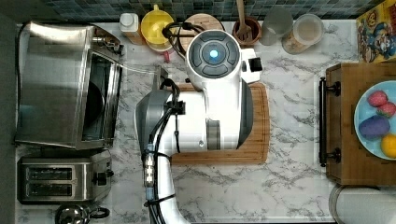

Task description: Close the oven.

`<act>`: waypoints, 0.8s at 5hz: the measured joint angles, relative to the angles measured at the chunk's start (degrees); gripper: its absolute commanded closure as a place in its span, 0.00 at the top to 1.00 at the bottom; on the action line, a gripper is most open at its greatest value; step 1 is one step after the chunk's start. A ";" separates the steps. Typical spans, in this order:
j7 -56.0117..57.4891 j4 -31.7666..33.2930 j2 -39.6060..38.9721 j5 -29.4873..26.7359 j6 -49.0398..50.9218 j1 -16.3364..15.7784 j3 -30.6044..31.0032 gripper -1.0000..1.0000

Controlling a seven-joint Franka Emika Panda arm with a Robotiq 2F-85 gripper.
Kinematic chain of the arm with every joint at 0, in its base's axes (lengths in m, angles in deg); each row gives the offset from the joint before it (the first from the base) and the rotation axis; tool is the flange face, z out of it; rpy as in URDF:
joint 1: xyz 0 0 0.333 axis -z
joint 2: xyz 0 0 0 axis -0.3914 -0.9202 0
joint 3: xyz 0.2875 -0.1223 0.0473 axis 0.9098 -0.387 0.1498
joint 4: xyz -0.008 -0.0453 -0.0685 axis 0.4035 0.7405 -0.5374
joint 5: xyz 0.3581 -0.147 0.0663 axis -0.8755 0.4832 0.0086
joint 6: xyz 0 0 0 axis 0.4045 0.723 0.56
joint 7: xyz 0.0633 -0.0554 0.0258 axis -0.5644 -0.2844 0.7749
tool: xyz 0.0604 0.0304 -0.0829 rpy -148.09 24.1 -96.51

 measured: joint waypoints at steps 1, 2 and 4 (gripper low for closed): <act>8.29 3.75 0.68 -8.44 -6.25 -0.02 0.42 0.00; 18.50 10.35 2.52 -13.91 -13.53 0.11 0.95 0.00; 38.70 22.72 5.32 -32.71 -17.61 0.82 0.07 0.00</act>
